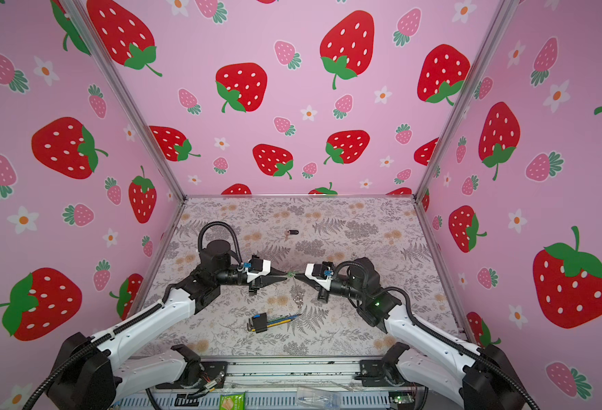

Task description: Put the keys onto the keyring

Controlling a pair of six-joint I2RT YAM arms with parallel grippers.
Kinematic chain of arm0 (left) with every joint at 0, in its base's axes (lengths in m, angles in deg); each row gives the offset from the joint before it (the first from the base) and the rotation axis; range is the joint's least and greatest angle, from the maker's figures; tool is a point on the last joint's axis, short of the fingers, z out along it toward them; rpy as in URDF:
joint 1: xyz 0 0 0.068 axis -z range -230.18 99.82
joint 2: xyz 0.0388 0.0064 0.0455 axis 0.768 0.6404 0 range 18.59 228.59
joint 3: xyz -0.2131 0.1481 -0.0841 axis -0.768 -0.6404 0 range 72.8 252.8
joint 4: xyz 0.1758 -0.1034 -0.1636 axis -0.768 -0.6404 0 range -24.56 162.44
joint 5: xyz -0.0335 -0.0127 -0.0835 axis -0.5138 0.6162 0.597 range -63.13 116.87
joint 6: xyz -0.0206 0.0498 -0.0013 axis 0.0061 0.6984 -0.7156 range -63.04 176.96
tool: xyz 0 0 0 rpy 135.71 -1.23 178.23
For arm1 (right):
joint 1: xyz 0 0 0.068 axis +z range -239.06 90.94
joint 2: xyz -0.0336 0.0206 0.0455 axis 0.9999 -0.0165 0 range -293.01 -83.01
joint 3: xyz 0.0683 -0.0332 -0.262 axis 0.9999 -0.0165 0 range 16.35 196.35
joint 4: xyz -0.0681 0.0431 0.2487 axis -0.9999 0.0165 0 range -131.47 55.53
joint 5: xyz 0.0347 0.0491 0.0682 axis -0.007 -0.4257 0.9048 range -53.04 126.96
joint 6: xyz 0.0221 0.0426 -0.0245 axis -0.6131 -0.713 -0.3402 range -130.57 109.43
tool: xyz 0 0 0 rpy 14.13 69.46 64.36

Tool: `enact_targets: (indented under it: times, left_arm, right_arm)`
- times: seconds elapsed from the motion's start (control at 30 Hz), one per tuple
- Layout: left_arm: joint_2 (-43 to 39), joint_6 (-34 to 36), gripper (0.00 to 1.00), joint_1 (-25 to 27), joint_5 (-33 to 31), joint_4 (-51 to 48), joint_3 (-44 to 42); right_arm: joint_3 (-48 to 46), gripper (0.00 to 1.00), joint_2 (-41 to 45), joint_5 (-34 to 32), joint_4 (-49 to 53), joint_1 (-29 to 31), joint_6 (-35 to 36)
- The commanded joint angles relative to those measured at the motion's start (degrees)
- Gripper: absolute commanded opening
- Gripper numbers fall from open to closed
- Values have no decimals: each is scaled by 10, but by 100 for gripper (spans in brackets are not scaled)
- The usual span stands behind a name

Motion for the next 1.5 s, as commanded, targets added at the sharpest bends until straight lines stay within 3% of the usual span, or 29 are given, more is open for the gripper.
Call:
enact_targets:
  times: [0.0, 0.33, 0.57, 0.7, 1.17, 1.47]
  left_arm:
    - [-24, 6, 15, 3, -16, 13, -15]
    - [-58, 60, 15, 5, -79, 5, -44]
    - [-88, 127, 15, 11, -136, 0, -59]
    - [-91, 154, 15, 24, -155, -10, -57]
    - [-89, 209, 14, 63, -194, -56, -47]
    - [-77, 198, 15, 80, -224, -34, -42]
  right_arm:
    - [-12, 4, -6, 30, -73, 4, 33]
    - [-19, 0, -26, 32, -94, 4, 181]
    - [8, 0, -16, -28, -7, 39, 299]
    - [9, 0, -12, -57, -3, 50, 329]
    - [5, 0, -2, -91, -1, 61, 363]
    - [4, 0, 1, -91, 5, 64, 362]
